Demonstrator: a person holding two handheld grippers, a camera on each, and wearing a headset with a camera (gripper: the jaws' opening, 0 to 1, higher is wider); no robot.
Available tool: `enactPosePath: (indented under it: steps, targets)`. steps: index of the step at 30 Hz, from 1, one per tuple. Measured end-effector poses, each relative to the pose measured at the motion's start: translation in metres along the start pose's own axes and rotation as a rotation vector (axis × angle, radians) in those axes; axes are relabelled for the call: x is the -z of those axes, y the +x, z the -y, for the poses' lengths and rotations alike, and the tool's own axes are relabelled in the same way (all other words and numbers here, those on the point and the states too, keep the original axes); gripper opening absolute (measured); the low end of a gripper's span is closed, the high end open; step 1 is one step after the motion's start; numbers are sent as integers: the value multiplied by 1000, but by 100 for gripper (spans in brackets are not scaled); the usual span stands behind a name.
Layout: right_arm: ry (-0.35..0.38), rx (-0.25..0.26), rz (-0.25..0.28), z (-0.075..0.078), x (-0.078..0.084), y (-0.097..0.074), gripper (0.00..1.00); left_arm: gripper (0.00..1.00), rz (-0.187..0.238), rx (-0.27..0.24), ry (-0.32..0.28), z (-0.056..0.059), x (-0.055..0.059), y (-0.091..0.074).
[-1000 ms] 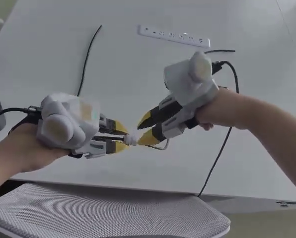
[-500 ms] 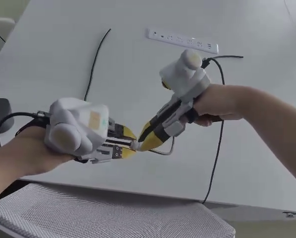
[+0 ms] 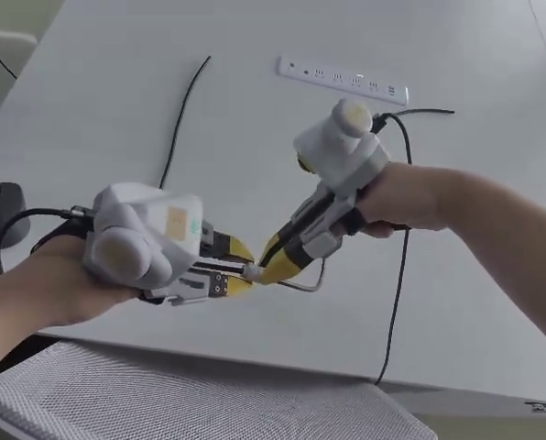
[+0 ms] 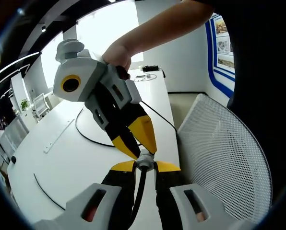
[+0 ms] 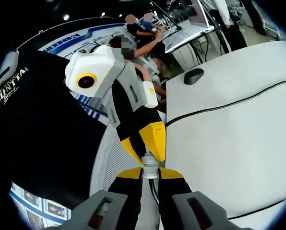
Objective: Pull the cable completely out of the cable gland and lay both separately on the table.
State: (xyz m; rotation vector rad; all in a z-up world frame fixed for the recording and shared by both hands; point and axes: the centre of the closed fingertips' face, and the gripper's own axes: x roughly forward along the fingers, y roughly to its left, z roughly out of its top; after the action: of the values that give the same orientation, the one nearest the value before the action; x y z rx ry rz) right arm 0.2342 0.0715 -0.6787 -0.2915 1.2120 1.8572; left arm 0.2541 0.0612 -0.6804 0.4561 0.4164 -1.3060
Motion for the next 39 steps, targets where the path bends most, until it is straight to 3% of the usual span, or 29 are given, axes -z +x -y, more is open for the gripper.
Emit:
enactPosePath:
  steps: [5,8,16,21,23,28,33,39]
  targets:
    - [-102,116,-35,1,6,3,6,15,9,19,-73,5,3,3]
    - [-168,226,-49,2,6,4,6,15,12,17,-113,6,5,4]
    - [-327,486,-21,15,-2,-2,6,15,37,-8,-211,-2,3,-2]
    - [-402,599,-38,17,-1,-2,6,15,28,-2,-263,-2,2,-2]
    - [-429,622,-40,16,0,0,7,15,19,7,-312,-2,3,-1]
    - [-496,708,-51,21,0,2,7,15,12,4,-312,-1,7,0]
    - [-564,804,-61,21,-2,3,7,15,34,-3,-352,-3,9,-3]
    - [-583,832,-78,20,-1,3,7,15,42,3,-344,-2,8,-2]
